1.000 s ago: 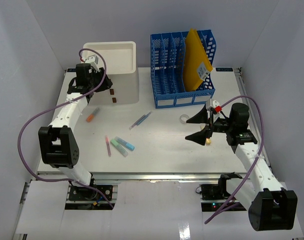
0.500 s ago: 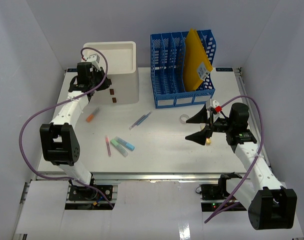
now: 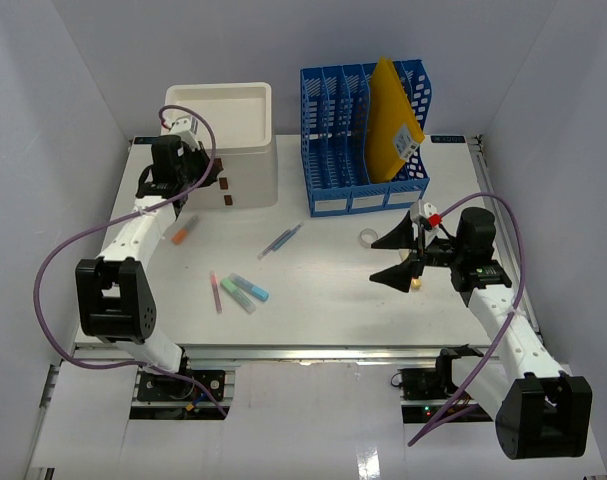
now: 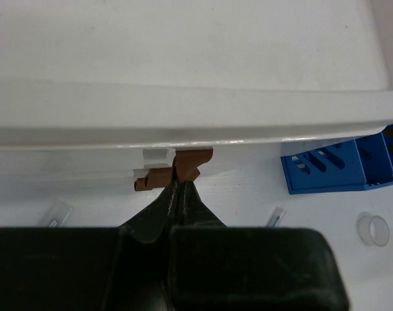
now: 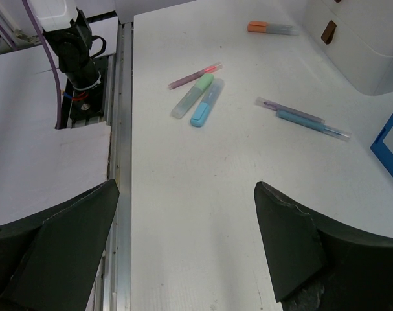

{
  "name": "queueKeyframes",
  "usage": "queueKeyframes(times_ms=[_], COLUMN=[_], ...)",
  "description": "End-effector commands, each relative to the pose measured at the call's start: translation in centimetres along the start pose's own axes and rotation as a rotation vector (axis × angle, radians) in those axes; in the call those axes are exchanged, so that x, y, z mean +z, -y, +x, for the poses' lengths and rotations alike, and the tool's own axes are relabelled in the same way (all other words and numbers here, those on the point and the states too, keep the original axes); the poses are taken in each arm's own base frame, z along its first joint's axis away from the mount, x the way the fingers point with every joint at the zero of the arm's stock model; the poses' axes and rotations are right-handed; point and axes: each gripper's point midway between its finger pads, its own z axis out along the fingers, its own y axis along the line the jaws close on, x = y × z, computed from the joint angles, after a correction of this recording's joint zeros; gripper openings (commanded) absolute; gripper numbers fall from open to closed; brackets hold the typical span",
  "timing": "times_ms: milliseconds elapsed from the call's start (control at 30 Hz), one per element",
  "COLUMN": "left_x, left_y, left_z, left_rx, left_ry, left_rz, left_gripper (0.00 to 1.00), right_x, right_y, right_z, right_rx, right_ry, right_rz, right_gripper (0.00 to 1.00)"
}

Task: Organize the desk

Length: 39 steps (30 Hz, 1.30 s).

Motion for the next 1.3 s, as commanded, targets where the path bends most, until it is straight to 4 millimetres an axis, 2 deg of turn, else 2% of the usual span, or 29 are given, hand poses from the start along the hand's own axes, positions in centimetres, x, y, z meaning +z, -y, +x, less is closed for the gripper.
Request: queueKeyframes(times_ms=[0, 367, 400, 533, 767, 900, 1000, 1100, 1200, 1267], left_x=[-3.1, -8.0, -7.9, -9.8, -11.0, -11.3, -11.4, -11.6, -12.3, -12.7], left_y=[1.3, 2.4, 2.3, 2.4, 2.8, 2.9, 2.9, 3.0, 3.3, 3.4], left_z=[-0.5, 0.7, 1.3, 2.7, 3.8, 3.8, 3.7, 3.5, 3.2, 3.1], left_rx=[0.023, 0.02, 0.015, 0.006, -0.008, -0.013, -0.028, -0.047, -0.056, -0.055], left_ry=[0.048, 0.096, 0.084, 0.088, 0.079, 0.076, 0.076, 0.077, 0.084, 0.088], left_rz=[0.039, 0.073, 0.072, 0.077, 0.094, 0.096, 0.093, 0.087, 0.091, 0.093], left_gripper=[0.0, 0.0, 0.0, 0.0, 0.0, 0.01, 0.14, 0.39, 0.58, 0.63], right_x=[-0.1, -0.1, -0.1, -0.1, -0.1, -0.1, -0.1, -0.1, -0.1, -0.1], right_y=[0.1, 0.4, 0.5, 0.6, 0.7, 0.9, 1.1, 1.2, 1.4, 1.4], right_z=[-0.1, 0.2, 0.2, 0.5, 1.2, 1.6, 1.8, 2.1, 2.4, 2.6], right_rx=[-0.027, -0.026, -0.024, -0.027, -0.008, -0.005, -0.007, -0.011, -0.008, -0.001], right_ry=[0.001, -0.009, -0.01, -0.017, -0.035, -0.047, -0.055, -0.065, -0.073, -0.078], right_rz=[-0.006, 0.005, 0.006, 0.006, 0.005, 0.009, 0.014, 0.019, 0.021, 0.024], right_gripper=[0.91, 0.91, 0.91, 0.91, 0.91, 0.91, 0.91, 0.91, 0.91, 0.91])
